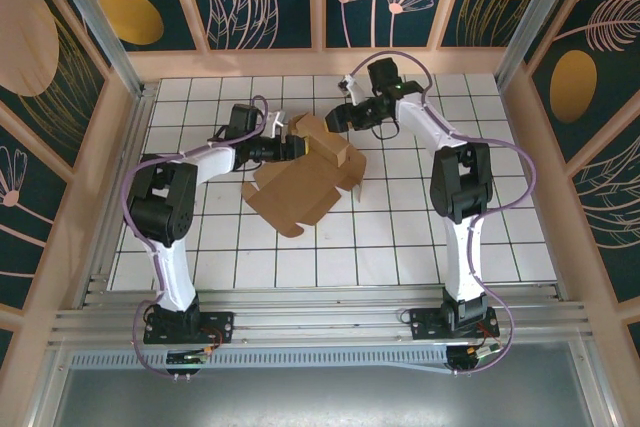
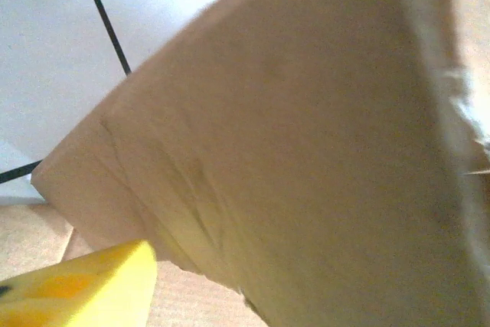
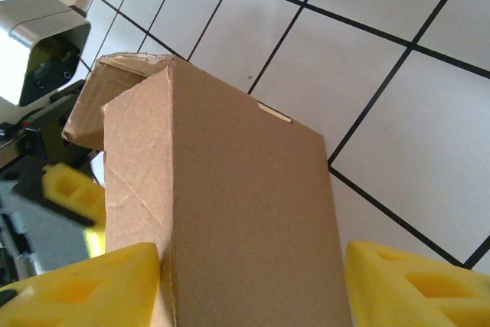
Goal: Fold the paper box
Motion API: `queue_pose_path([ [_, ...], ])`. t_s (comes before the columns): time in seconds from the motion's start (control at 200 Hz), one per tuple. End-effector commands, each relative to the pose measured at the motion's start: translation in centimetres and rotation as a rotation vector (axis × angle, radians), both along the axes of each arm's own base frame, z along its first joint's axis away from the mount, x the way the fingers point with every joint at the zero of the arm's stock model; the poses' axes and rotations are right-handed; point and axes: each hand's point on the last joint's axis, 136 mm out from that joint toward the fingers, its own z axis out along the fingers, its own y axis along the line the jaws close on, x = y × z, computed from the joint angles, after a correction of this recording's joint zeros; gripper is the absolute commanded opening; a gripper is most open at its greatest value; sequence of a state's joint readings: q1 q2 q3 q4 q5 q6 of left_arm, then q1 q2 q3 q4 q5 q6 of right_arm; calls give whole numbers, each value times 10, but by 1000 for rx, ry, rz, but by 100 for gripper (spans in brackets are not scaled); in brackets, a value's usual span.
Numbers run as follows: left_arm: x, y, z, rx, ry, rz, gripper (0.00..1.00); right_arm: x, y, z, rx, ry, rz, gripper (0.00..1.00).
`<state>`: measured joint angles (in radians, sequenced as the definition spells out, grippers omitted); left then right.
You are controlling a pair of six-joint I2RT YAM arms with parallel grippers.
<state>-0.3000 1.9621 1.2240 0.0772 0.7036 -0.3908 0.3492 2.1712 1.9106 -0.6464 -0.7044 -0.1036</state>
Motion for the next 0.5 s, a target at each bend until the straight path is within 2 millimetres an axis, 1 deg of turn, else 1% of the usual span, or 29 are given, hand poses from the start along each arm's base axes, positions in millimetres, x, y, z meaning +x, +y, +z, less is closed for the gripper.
queue_pose_path([
  [0.0, -9, 0, 23, 3, -100, -38, 78, -4, -8, -7, -76, -29, -9, 65],
  [0.06, -7, 8, 30, 31, -142, 10, 82, -3, -9, -9, -88, -28, -15, 65],
  [0.115, -9, 15, 44, 46, -211, 38, 87, -3, -10, -11, -94, -28, -21, 65],
  [0.13, -8, 16, 51, 46, -238, 44, 89, -3, -10, -11, -96, -28, -22, 65],
  [0.16, -12, 19, 58, 47, -275, 55, 91, -1, -11, -12, -98, -25, -27, 65],
  [0.17, -13, 20, 58, 48, -282, 57, 92, -2, -11, -12, -98, -25, -27, 65],
  [0.185, -15, 22, 70, 44, -323, 64, 94, -2, -11, -12, -99, -24, -27, 65],
  [0.225, -20, 26, 85, 42, -389, 67, 97, -1, -11, -12, -97, -24, -28, 65],
  [0.25, -22, 27, 98, 40, -439, 68, 98, -2, -10, -12, -96, -23, -26, 65],
  [0.27, -28, 30, 94, 54, -452, 70, 99, -2, -10, -11, -95, -23, -26, 65],
  [0.28, -29, 32, 99, 59, -474, 71, 99, -2, -10, -11, -94, -23, -25, 65],
  [0.33, -33, 43, 107, 120, -565, 93, 99, -1, -10, -10, -93, -26, -26, 65],
  [0.375, -34, 55, 107, 204, -642, 119, 94, -1, -10, -9, -93, -27, -26, 65],
  [0.395, -32, 62, 108, 254, -677, 140, 91, -1, -9, -9, -92, -27, -26, 65],
  [0.425, -29, 71, 107, 329, -721, 158, 90, -1, -10, -7, -91, -29, -26, 65],
  [0.495, -20, 85, 95, 503, -784, 135, 94, -1, -9, -6, -90, -31, -23, 65],
])
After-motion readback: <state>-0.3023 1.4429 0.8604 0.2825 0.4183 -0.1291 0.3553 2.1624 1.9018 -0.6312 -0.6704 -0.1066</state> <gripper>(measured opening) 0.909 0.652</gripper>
